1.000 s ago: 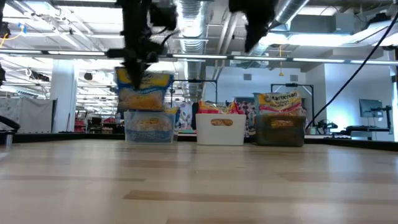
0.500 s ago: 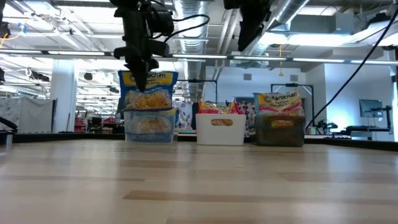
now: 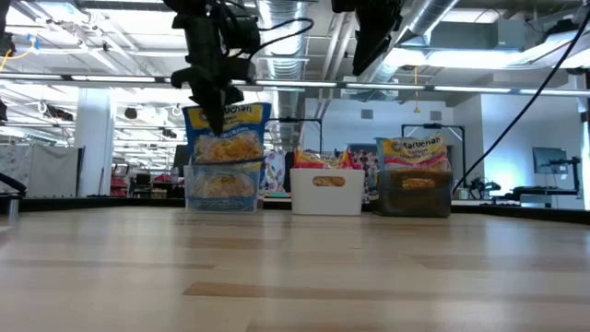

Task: Sort Maruchan noodles
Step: Put the blue noodle pack into the transparent bin

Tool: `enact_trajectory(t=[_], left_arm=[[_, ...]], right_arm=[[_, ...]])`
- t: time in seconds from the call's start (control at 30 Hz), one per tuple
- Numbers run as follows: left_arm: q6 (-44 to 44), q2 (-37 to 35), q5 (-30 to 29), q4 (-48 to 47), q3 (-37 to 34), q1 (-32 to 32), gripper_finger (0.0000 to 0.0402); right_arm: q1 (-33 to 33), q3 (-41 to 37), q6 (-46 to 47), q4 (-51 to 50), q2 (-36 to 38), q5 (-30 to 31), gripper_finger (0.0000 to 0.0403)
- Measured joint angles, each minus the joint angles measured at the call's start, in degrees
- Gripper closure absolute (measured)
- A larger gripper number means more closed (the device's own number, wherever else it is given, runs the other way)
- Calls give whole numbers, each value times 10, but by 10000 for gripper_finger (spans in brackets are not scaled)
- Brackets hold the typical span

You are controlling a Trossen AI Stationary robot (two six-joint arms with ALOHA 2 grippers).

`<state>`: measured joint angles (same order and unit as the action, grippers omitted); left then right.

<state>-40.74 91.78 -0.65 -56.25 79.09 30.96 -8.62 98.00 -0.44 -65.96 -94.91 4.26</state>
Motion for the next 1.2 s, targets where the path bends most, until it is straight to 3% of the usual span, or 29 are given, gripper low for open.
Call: enact_trajectory(t=[0.27,0.97,1.2], left_arm=[[-2,49,-26,-8,1,2,354],[15,112,-21,6,1,2,353],[26,112,-29,12,0,2,320]], right_arm=[[0,0,0,-1,0,0,217],[0,0,-2,-6,-1,1,217],[0,0,0,-7,-1,1,217]])
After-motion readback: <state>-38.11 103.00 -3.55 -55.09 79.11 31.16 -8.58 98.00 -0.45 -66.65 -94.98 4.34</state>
